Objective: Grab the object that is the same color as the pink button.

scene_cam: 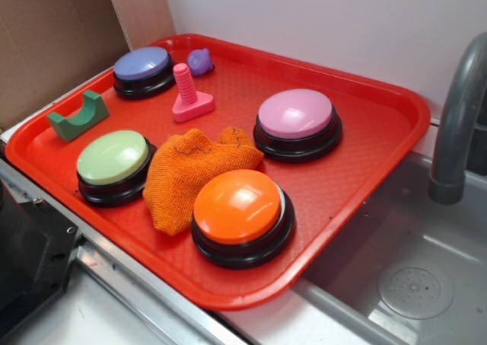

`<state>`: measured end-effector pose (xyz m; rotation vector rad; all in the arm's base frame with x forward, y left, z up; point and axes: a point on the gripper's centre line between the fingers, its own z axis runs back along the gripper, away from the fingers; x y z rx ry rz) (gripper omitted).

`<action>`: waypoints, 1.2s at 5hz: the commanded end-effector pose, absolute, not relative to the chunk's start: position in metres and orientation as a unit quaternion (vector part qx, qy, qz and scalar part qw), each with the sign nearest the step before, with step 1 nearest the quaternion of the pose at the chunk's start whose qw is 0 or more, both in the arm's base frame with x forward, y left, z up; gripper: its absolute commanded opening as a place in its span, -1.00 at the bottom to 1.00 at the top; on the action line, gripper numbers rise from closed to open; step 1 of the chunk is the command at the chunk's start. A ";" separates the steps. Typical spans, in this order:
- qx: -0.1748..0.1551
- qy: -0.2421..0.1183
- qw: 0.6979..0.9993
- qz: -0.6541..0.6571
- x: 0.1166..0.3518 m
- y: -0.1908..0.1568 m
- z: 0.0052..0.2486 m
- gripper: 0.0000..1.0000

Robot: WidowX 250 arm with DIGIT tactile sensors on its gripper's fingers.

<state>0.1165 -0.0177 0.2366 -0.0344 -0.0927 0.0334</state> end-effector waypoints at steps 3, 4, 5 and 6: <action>0.000 -0.049 0.997 0.067 0.141 -0.008 0.222 1.00; 0.021 -0.053 0.990 0.127 0.169 0.011 0.205 1.00; 0.028 -0.063 0.980 0.185 0.197 0.028 0.184 1.00; 0.043 -0.075 0.961 0.263 0.227 0.045 0.152 1.00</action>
